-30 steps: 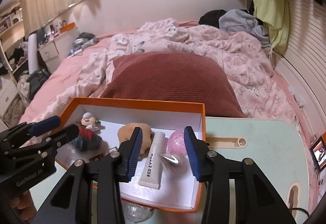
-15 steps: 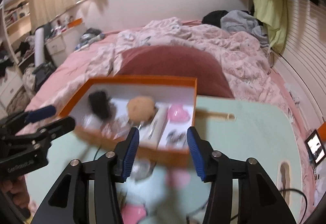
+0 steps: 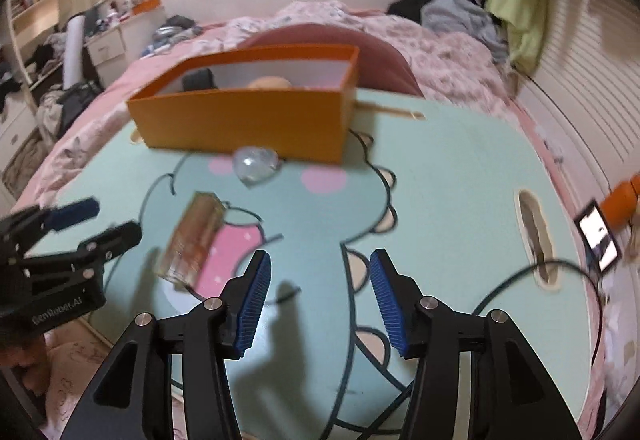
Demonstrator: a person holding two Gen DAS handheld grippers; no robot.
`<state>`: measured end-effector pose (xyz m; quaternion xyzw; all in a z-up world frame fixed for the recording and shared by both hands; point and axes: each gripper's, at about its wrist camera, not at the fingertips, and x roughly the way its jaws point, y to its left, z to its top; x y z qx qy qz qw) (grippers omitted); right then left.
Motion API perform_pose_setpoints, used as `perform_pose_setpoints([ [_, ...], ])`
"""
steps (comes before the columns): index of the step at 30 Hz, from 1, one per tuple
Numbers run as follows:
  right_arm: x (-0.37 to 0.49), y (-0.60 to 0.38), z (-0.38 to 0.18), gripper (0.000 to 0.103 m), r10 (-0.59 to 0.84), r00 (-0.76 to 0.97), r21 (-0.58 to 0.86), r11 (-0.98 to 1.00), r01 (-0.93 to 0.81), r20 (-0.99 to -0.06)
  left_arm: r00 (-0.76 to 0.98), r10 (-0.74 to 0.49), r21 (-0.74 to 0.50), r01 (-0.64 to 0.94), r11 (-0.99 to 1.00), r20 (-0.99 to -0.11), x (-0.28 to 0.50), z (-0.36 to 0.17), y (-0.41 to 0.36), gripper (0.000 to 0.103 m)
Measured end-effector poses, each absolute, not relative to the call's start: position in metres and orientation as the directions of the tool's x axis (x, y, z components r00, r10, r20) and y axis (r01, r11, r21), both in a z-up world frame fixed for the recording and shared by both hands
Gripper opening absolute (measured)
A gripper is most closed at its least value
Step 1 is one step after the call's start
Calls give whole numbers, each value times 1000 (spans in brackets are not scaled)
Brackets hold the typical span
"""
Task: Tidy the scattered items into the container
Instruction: 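Move the left gripper to the perfume bottle and grasp it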
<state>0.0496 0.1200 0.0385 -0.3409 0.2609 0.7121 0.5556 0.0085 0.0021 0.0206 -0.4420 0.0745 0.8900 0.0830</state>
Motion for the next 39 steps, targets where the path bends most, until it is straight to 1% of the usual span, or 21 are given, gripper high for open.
perform_pose_setpoints([
  [3, 52, 122, 31, 52, 597, -117, -15, -212, -977, -794, -584, 90, 31, -195, -980, -806, 7, 13, -4, 69],
  [4, 52, 120, 29, 54, 601, -110, -20, -206, -978, -792, -583, 92, 24, -188, -982, -807, 7, 12, -6, 70],
  [5, 52, 119, 27, 61, 605, -103, -28, -204, -979, -790, -588, 90, 24, -183, -983, -804, 8, 11, -7, 74],
  [6, 51, 119, 26, 65, 604, -100, -33, -206, -978, -790, -592, 89, 25, -181, -983, -801, 10, 9, -8, 86],
  [7, 50, 119, 25, 73, 602, -101, -36, -210, -977, -792, -594, 93, 23, -185, -983, -799, 10, 6, -9, 93],
  [8, 50, 119, 24, 79, 598, -101, -37, -215, -976, -795, -594, 100, 21, -193, -981, -798, 10, 4, -8, 101],
  [9, 49, 120, 23, 82, 595, -100, -41, -218, -975, -798, -595, 105, 21, -200, -979, -797, 9, 3, -7, 103],
  [11, 49, 121, 21, 93, 586, -100, -41, -222, -974, -804, -597, 108, 22, -206, -978, -795, 9, 3, -6, 103],
  [13, 48, 122, 18, 103, 574, -99, -40, -225, -974, -813, -597, 112, 21, -211, -977, -794, 9, 3, -6, 103],
  [25, 48, 122, 18, 103, 572, -99, -40, -226, -973, -815, -596, 131, 21, -241, -970, -792, 10, 3, -6, 103],
  [39, 48, 122, 18, 103, 571, -98, -41, -227, -973, -815, -597, 126, 22, -234, -972, -792, 10, 3, -6, 103],
])
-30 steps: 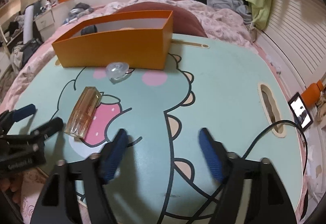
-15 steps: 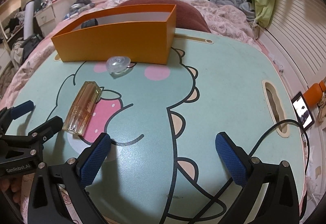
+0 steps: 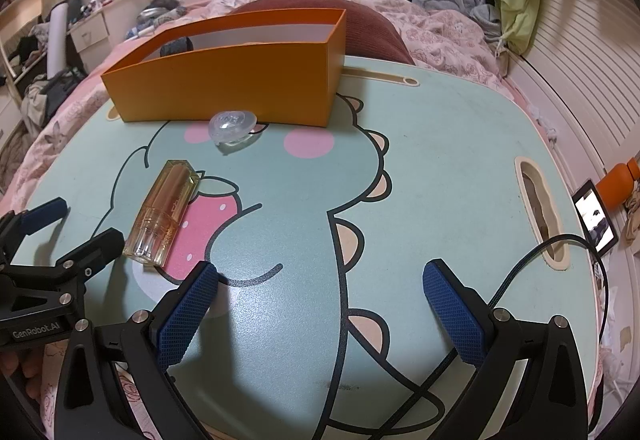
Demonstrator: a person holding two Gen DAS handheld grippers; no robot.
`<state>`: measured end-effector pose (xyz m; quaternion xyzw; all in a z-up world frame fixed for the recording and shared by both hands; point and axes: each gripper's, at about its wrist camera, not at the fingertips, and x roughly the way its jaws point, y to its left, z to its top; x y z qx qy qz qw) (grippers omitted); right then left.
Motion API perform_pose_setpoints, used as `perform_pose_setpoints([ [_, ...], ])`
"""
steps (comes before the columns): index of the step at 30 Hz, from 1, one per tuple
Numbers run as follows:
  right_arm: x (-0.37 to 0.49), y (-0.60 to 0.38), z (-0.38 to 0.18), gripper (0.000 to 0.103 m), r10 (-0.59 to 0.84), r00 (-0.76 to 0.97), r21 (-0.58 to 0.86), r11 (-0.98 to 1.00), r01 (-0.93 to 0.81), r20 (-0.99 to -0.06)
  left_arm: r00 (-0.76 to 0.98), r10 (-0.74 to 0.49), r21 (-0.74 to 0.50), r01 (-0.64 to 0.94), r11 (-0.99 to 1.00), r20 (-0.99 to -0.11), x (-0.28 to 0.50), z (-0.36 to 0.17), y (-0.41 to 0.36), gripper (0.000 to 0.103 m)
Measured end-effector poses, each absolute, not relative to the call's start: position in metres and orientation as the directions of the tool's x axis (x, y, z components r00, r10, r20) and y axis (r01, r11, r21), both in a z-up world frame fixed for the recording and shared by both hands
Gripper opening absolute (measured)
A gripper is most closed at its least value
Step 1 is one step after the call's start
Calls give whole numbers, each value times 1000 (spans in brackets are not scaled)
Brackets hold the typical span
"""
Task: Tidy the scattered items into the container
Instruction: 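Move the left gripper to the perfume bottle and grasp it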
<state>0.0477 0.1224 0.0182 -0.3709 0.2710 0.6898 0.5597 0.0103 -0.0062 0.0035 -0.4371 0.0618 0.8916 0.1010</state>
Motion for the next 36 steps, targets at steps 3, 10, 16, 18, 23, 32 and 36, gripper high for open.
perform_pose_setpoints([
  [3, 48, 122, 18, 103, 571, -98, -42, -227, -973, -815, -598, 125, 22, -233, -972, -792, 10, 3, -6, 103],
  [10, 53, 118, 23, 102, 592, -135, -1, -224, -975, -794, -602, 126, 18, -228, -974, -789, 12, 5, -5, 103],
  [16, 89, 101, 44, 102, 703, -225, 167, -152, -974, -674, -667, 171, 1, -250, -968, -726, 27, 25, -3, 103],
  [18, 101, 99, 47, 102, 726, -236, 219, -119, -968, -646, -675, 205, 2, -291, -957, -708, 31, 32, 4, 103],
  [23, 121, 99, 49, 102, 750, -239, 302, -55, -952, -617, -652, 225, 62, -387, -920, -724, 35, 34, 33, 100],
  [32, 125, 100, 47, 102, 739, -247, 308, -55, -950, -627, -604, 216, 96, -442, -892, -767, 16, 30, 66, 65],
  [36, 125, 99, 47, 102, 739, -247, 312, -54, -949, -626, -544, 233, 39, -443, -896, -806, 2, 17, 64, 35],
])
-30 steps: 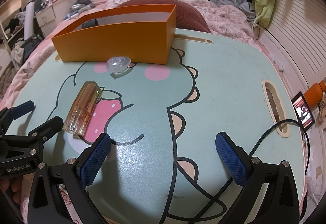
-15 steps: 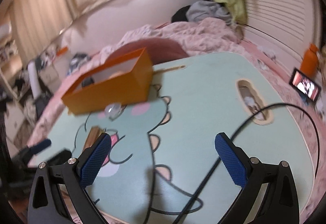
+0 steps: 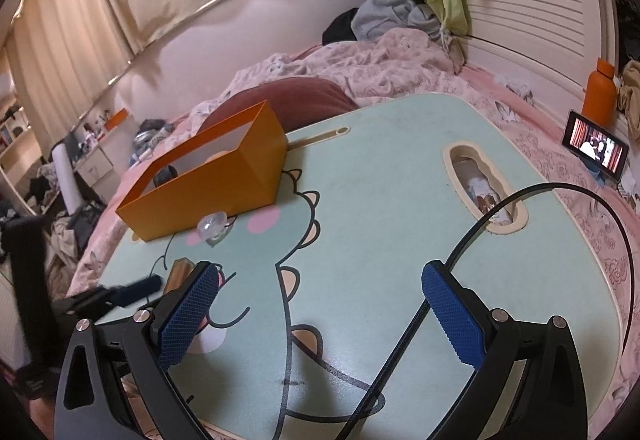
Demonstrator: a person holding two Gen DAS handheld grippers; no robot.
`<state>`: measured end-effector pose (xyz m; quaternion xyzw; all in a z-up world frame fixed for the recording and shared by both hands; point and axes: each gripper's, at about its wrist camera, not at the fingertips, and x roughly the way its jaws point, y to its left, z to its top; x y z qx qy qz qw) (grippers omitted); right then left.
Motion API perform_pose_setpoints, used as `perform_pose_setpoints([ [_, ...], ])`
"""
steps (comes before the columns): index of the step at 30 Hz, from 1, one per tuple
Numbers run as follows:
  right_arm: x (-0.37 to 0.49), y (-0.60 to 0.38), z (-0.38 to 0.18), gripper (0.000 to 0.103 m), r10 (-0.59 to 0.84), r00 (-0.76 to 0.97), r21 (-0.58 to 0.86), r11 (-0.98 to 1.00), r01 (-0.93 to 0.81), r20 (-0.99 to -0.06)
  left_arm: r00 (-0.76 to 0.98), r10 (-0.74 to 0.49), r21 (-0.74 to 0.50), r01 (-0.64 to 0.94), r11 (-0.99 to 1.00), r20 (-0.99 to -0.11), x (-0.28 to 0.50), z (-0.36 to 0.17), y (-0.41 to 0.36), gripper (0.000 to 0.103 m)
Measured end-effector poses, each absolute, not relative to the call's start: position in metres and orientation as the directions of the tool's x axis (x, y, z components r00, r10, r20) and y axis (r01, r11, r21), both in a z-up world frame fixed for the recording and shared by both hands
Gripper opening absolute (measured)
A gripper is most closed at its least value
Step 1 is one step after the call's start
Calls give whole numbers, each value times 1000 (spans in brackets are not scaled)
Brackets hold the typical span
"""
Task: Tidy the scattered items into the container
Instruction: 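Move the left gripper to the perfume bottle and grasp it, then grasp the clear heart with the right gripper while the left lifts the perfume bottle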
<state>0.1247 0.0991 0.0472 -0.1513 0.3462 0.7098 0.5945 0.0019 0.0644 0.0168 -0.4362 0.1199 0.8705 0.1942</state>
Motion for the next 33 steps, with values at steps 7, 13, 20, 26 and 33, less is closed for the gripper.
perform_pose_setpoints([
  [7, 111, 103, 49, 99, 724, -237, 250, -91, -964, -648, -587, 294, -25, -422, -906, -754, 16, 28, 45, 19],
  [13, 68, 117, 58, 95, 716, -200, 94, -185, -978, -669, -614, 320, -54, -411, -910, -722, 31, 46, 24, 19],
  [20, 7, 160, 53, 86, 670, -114, -78, -249, -965, -733, -641, 294, -50, -370, -928, -709, 34, 54, 1, 19],
  [26, -21, 186, 42, 86, 631, -91, -99, -259, -961, -771, -648, 297, -82, -341, -937, -702, 34, 57, -17, 19],
  [33, -34, 208, 26, 82, 588, -57, -103, -235, -967, -807, -634, 302, -106, -328, -939, -712, 33, 52, -26, 19],
])
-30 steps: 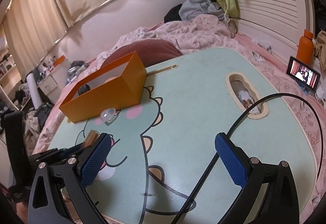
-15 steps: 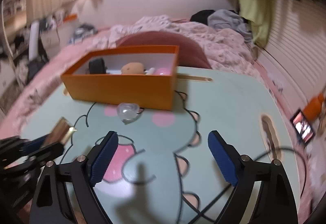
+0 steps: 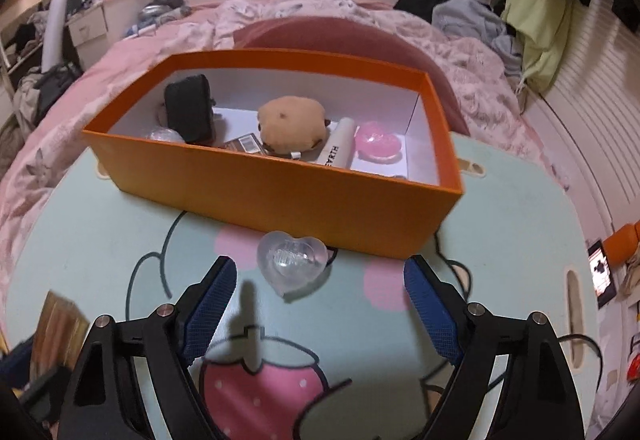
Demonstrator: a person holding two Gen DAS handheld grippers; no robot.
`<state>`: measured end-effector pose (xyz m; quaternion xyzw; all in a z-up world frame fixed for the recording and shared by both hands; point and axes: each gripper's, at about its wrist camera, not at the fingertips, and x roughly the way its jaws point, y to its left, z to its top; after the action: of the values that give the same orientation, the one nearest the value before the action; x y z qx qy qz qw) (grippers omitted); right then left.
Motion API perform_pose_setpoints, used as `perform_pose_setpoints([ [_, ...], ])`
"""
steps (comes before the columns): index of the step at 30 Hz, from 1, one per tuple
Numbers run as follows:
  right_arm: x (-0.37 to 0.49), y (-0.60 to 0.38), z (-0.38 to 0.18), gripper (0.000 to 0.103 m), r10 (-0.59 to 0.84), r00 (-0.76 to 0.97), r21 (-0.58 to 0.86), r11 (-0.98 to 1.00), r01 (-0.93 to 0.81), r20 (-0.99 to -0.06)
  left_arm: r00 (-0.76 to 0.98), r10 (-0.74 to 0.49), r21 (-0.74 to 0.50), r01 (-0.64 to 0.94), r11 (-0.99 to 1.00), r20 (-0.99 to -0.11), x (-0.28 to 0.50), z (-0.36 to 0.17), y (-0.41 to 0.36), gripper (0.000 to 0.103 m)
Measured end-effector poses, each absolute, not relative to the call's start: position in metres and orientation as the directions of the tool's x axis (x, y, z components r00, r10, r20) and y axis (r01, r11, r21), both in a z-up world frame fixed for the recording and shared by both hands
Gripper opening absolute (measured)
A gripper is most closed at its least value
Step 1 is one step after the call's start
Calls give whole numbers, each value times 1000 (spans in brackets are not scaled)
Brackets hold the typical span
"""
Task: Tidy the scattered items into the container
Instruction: 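Grasp the clear heart with the right gripper while the left lifts the perfume bottle, then lower the clear heart into the box with the right gripper while the left drops the bottle in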
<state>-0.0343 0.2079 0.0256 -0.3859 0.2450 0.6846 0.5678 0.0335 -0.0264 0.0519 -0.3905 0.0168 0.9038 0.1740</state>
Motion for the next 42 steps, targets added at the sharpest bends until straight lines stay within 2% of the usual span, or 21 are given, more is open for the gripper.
perform_pose_setpoints([
  [2, -35, 212, 21, 70, 566, -62, -89, -236, -968, -822, -632, 303, -109, -326, -939, -713, 33, 51, -28, 19],
  [3, -35, 214, 19, 69, 561, -73, -76, -237, -968, -824, -631, 303, -112, -325, -939, -714, 33, 51, -29, 19],
  [6, -33, 216, 19, 55, 563, -88, -53, -229, -972, -822, -632, 300, -111, -320, -941, -715, 33, 50, -30, 19],
  [7, -32, 216, 20, 43, 566, -93, -47, -228, -973, -819, -632, 299, -111, -319, -941, -715, 33, 50, -30, 19],
  [8, -31, 215, 20, 38, 570, -95, -44, -225, -973, -816, -631, 298, -111, -319, -941, -716, 33, 50, -30, 19],
  [18, -23, 203, 26, 37, 588, -156, 13, -240, -971, -794, -630, 297, -101, -328, -939, -718, 35, 50, -26, 19],
  [30, -6, 173, 68, 37, 659, -209, 17, -286, -958, -723, -646, 289, -85, -328, -941, -707, 23, 66, -22, 19],
  [37, -2, 189, 103, 37, 704, -220, -5, -303, -953, -676, -673, 285, -44, -352, -935, -683, -15, 101, -8, 19],
  [42, 13, 231, 125, 37, 702, -236, 47, -277, -960, -672, -684, 281, -23, -361, -932, -673, -63, 123, 7, 19],
])
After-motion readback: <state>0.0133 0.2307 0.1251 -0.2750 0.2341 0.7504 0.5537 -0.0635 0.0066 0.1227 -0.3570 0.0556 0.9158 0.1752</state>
